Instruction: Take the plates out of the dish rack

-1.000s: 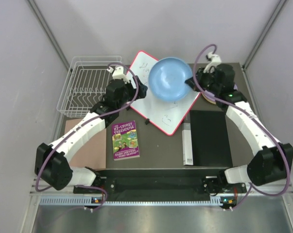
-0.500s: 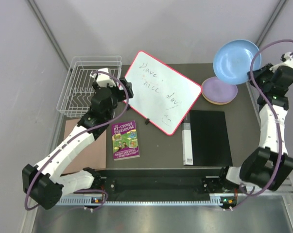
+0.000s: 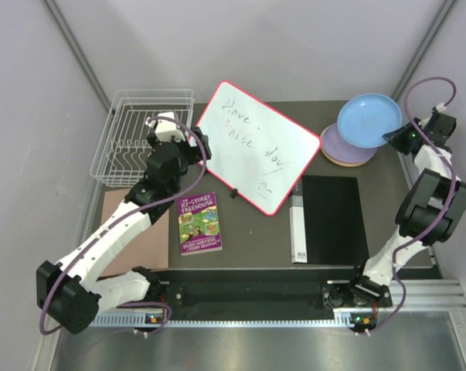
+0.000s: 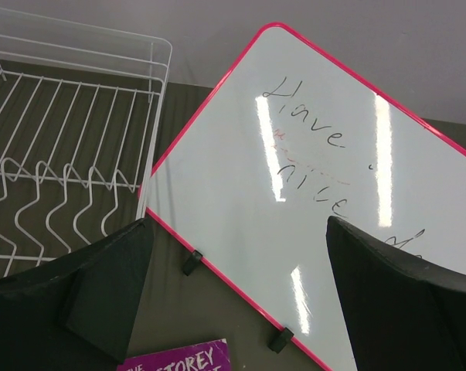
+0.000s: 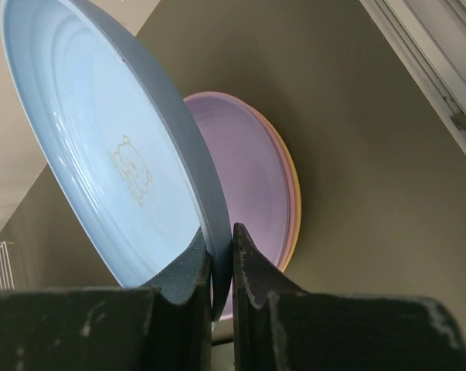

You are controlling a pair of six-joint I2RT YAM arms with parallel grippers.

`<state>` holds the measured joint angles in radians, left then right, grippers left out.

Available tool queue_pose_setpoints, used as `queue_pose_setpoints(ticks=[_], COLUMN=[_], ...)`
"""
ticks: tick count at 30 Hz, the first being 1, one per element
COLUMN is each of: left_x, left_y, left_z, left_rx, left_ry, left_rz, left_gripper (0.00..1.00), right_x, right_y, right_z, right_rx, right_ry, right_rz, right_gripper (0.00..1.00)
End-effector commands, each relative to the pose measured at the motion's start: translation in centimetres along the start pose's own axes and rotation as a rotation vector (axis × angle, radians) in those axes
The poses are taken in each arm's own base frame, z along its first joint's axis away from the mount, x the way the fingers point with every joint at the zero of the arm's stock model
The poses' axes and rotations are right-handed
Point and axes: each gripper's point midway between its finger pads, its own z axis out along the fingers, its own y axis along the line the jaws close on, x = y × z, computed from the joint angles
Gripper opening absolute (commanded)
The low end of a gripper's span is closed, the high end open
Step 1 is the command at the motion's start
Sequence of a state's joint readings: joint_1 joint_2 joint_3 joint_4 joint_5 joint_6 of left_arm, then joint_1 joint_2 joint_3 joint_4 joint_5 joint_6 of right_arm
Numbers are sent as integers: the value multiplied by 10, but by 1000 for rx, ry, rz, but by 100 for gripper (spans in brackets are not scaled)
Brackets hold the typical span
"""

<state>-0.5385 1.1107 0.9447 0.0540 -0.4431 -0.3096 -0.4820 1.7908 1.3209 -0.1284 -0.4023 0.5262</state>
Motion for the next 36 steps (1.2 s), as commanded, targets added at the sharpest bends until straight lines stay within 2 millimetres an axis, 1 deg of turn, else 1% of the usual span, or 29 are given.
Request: queue_pose_setpoints(ticks=[1, 3, 5, 6, 7, 9, 10, 11, 14, 16, 20, 22, 23, 24, 26, 28, 29, 31, 32, 33, 34, 36], left_x=[-12, -10, -7, -7, -6, -2, -1, 0, 2, 2, 2, 3, 4, 6, 7, 8, 8, 9, 9, 9, 10, 9], left_y=[-9, -7, -8, -10, -11, -12, -12, -12, -9, -8, -5, -6, -6, -6, -7, -8, -8, -7, -7, -7, -6, -7], left_z=[4, 7, 8, 9, 9, 11, 11, 11, 11, 10, 9, 10, 10, 11, 11, 12, 12, 12, 12, 12, 13, 12], left_rx=[23, 16, 19, 23, 30, 30, 31, 32, 20, 16, 6, 5, 4, 6, 10, 12, 13, 10, 10, 10, 7, 6], left_ry=[-45, -42, -35, -34, -29, -18, -12, -9, -4, -7, -9, -7, -5, 0, 4, 8, 10, 12, 12, 12, 12, 10], left_rz=[-13, -12, -14, -17, -17, -17, -16, -13, -6, -5, -5, -4, -4, -4, -4, -6, -5, -4, -4, -4, -3, 0], left_gripper=[97, 97, 97, 97, 97, 97, 97, 97, 97, 97, 97, 98, 98, 98, 98, 98, 98, 98, 98, 98, 98, 99], right_x=[-38, -31, -25, -19, -17, -5, -3, 2, 11, 20, 31, 37, 37, 38, 40, 37, 36, 35, 36, 38, 37, 43], right_y=[30, 25, 27, 24, 29, 25, 29, 28, 31, 27, 21, 14, 14, 14, 10, 6, 7, 5, 2, 3, 4, 4], right_z=[9, 19, 26, 33, 37, 48, 52, 57, 64, 68, 72, 71, 71, 70, 69, 66, 64, 61, 59, 58, 55, 50], right_rx=[-120, -110, -108, -101, -101, -88, -90, -85, -74, -45, -14, 38, 37, 46, 72, 101, 102, 127, 134, 135, 136, 150], right_ry=[-70, -47, -32, -9, -1, 35, 38, 50, 71, 92, 110, 126, 122, 118, 120, 111, 109, 103, 107, 114, 113, 129], right_rz=[-47, -40, -48, -46, -62, -64, -74, -75, -93, -103, -123, -137, -151, -160, -161, -163, -164, -171, -175, -177, -183, -196], right_gripper=[4, 5, 6, 7, 7, 8, 8, 7, 8, 8, 8, 9, 14, 15, 17, 18, 22, 22, 23, 27, 35, 51])
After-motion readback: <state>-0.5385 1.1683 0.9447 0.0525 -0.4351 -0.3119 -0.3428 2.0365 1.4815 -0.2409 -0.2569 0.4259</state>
